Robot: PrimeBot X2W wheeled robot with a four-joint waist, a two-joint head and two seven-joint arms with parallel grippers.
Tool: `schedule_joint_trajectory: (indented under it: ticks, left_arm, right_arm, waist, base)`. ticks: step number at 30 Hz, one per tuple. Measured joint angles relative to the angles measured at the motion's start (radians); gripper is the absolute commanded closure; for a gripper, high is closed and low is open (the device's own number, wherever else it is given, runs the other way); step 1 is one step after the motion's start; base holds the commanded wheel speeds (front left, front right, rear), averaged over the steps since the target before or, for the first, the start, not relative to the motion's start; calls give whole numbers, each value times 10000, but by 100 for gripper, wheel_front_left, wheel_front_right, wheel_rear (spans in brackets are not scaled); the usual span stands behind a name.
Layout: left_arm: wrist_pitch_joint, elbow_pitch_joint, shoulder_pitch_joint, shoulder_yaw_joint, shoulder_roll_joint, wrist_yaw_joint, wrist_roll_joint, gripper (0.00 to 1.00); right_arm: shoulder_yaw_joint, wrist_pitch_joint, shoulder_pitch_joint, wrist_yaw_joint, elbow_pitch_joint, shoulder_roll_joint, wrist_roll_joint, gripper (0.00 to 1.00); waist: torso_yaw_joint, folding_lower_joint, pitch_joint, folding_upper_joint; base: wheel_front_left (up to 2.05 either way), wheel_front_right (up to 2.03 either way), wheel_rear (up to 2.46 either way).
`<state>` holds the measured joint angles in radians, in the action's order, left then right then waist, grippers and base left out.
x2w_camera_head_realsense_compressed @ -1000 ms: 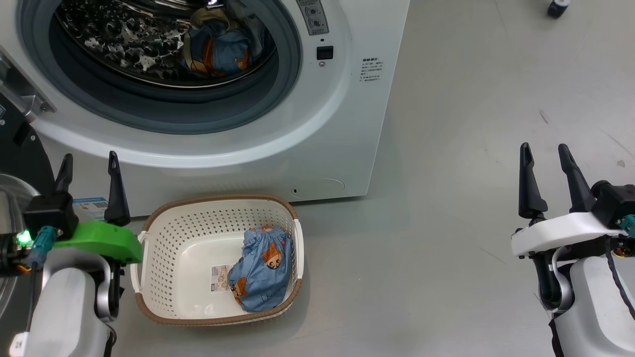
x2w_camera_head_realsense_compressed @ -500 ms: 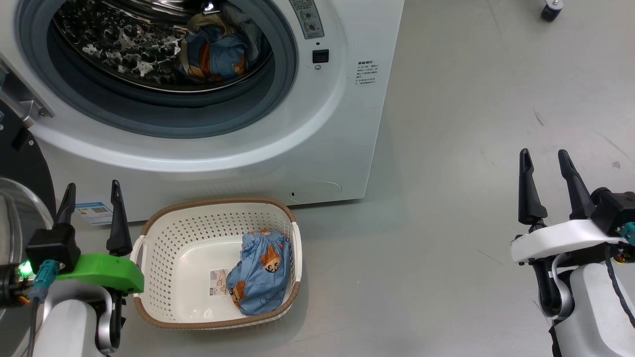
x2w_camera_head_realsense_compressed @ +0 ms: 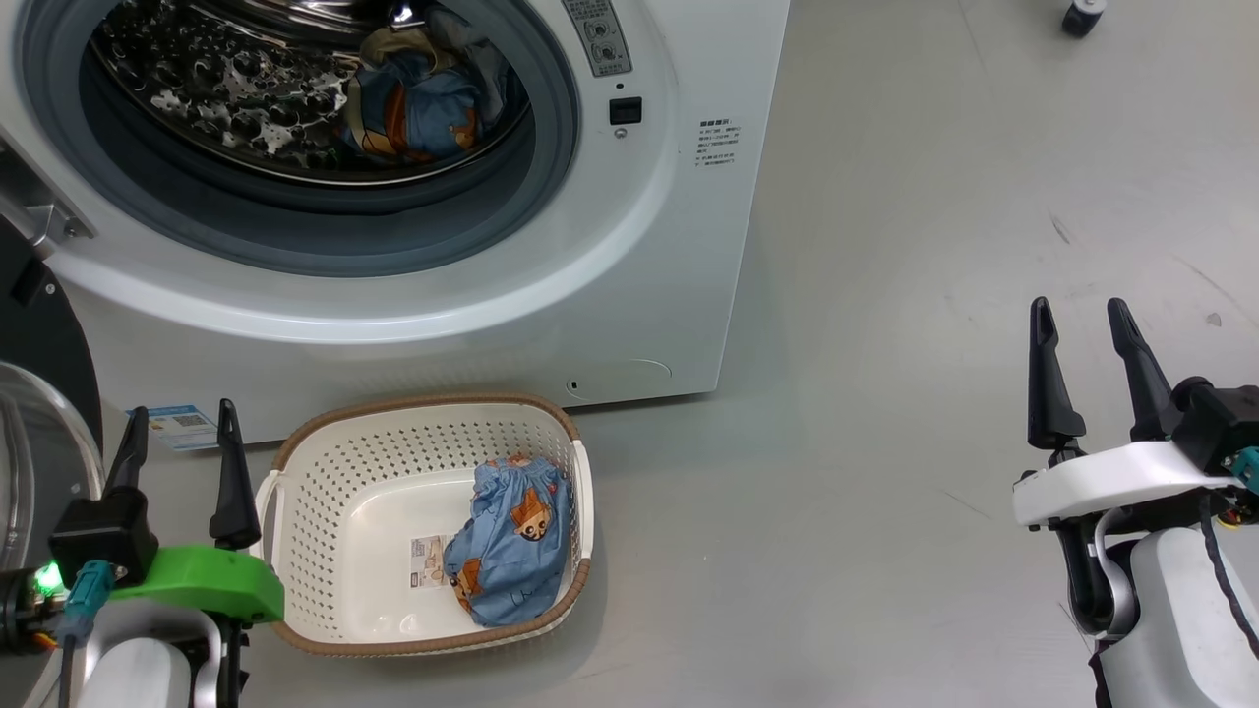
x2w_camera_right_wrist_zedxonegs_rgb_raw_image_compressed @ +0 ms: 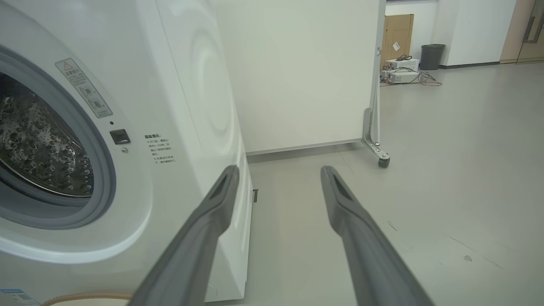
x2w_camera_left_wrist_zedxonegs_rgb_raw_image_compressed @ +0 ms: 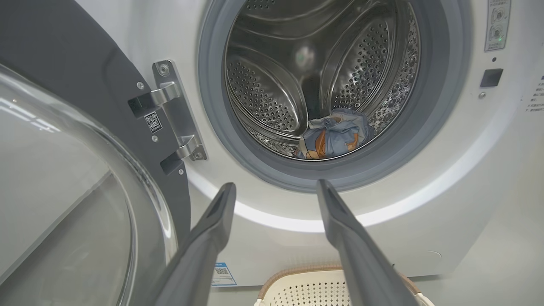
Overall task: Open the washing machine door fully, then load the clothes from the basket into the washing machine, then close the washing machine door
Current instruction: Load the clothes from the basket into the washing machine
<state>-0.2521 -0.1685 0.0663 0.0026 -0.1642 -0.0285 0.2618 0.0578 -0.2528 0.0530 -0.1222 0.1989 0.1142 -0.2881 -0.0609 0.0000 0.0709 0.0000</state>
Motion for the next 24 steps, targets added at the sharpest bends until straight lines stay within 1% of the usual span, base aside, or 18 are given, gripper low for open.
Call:
schedule_joint_trajectory:
  ticks: [6,11,24]
  left_arm:
    - [0,215,64,36,23,0,0,0]
    - [0,314,174,31,165,0,0,0]
    - [0,508,212,17,219,2,0,0]
  right_arm:
    - [0,0,-11,0,-42,-10,69,0]
    - [46,0,-12,0,-48,-12,73,0]
    - [251,0,-16,0,-54,4,188,0]
  waist:
    - [-5,0,52,0]
    - [5,0,109,0]
    - [83,0,238,0]
  base:
    - [0,0,0]
    - [0,0,0]
    - [0,0,0]
